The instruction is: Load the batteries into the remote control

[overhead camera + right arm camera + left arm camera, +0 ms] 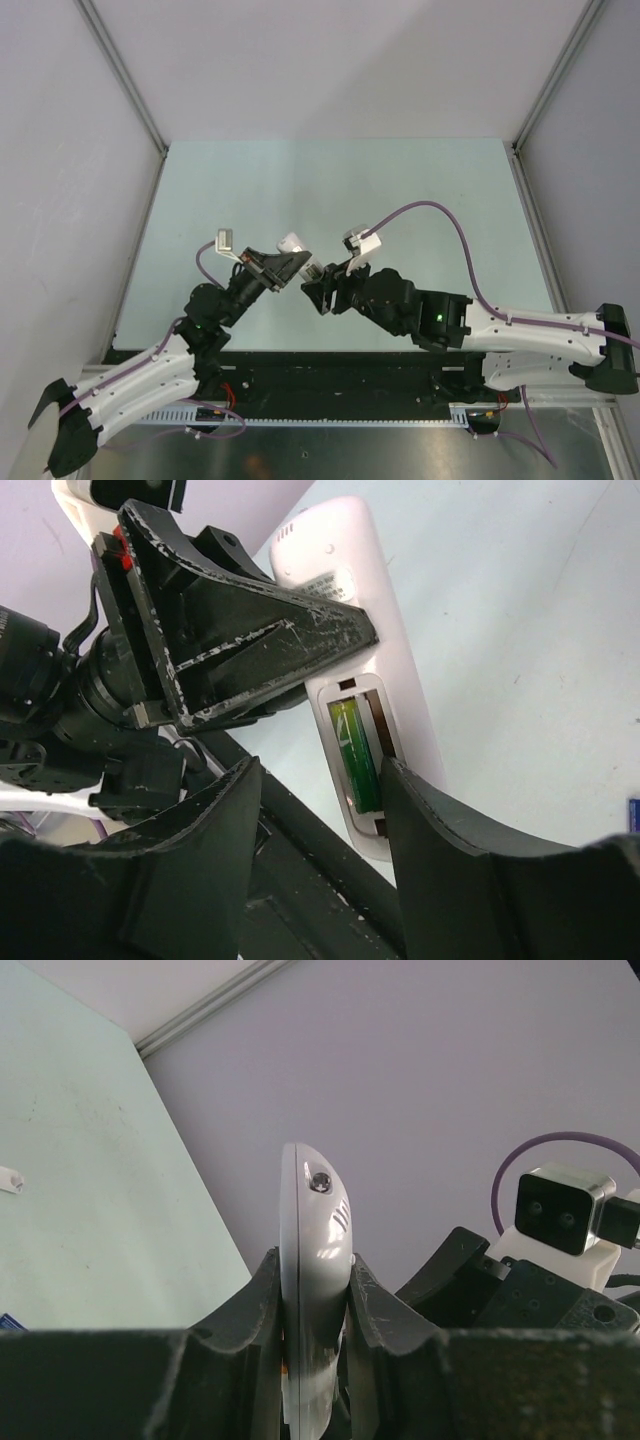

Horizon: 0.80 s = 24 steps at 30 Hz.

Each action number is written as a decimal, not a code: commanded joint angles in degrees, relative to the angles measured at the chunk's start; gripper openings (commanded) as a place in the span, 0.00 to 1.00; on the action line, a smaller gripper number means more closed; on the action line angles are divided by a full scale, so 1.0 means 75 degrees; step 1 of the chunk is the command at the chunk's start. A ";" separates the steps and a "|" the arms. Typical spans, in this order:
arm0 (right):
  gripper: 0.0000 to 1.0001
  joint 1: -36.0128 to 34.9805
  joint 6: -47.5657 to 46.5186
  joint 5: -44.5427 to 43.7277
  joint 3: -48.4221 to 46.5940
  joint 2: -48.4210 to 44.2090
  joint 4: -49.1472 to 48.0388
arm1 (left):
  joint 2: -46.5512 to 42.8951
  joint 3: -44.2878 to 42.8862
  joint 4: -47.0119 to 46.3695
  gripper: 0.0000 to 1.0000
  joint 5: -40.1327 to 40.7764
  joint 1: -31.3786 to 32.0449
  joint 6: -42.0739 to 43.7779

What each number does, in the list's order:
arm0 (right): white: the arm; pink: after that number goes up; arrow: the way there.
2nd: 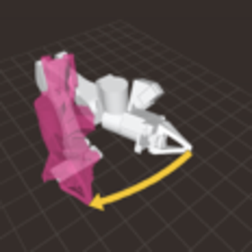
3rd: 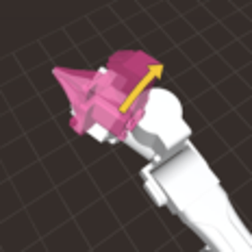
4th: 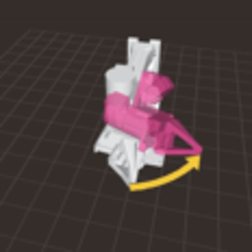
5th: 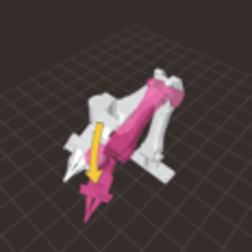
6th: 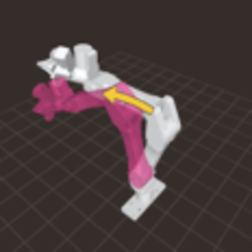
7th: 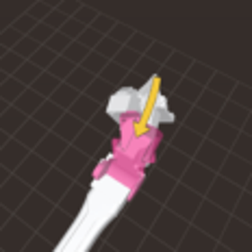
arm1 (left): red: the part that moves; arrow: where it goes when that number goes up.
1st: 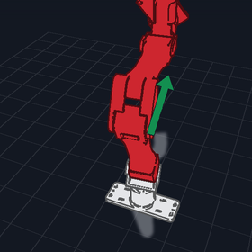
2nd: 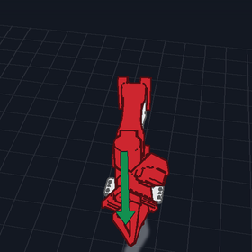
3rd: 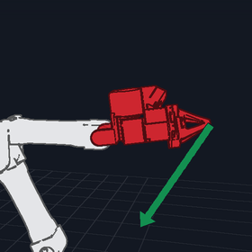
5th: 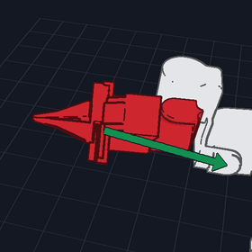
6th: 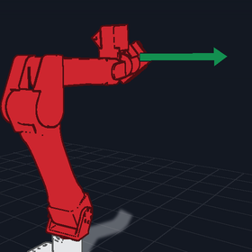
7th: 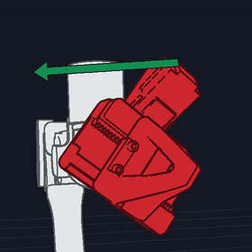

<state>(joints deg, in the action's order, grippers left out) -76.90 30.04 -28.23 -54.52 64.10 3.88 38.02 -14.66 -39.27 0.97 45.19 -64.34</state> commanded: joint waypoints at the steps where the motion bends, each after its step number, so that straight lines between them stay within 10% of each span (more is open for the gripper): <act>1: 0.57 0.0246 -0.0139 -0.1228 -0.0090 -0.0108 0.1276 | -0.0428 -0.0155 -0.1339 0.00 -0.0446 0.0127 -0.0211; 17: 0.64 0.0596 -0.0326 -0.1158 -0.0476 -0.1092 0.1463 | -0.0358 -0.0003 -0.1035 0.00 -0.0715 0.0127 -0.0117; 24: 0.66 0.2001 -0.0045 0.1353 -0.0395 -0.1502 0.1745 | -0.0148 -0.0143 -0.0683 0.00 -0.1789 -0.0095 -0.0176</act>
<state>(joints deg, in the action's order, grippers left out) -67.37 28.93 -30.09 -55.86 54.74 16.03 36.01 -14.50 -42.70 -4.80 45.60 -64.51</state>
